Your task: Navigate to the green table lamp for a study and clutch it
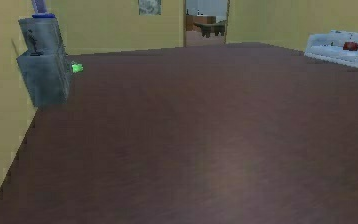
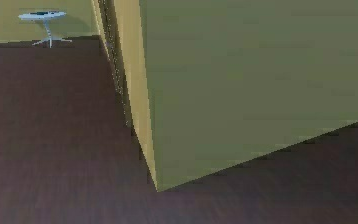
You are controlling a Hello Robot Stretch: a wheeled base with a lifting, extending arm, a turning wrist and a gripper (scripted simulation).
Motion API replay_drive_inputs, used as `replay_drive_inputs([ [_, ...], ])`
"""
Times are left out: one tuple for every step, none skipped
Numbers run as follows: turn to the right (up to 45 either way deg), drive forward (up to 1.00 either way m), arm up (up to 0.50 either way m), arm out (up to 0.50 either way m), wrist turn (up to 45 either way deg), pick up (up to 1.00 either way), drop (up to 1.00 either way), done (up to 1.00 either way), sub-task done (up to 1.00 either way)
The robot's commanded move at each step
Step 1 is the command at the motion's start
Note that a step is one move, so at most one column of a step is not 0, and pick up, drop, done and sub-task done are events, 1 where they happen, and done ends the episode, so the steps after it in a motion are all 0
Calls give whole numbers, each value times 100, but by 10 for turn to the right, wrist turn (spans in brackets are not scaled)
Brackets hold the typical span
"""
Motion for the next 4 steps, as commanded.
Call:
replay_drive_inputs([
  [60, 0, 0, 0, 0, 0, 0, 0, 0],
  [0, 5, 0, 0, 0, 0, 0, 0, 0],
  [-240, 0, 0, 0, 0, 0, 0, 0, 0],
  [0, 100, 0, 0, 0, 0, 0, 0, 0],
])
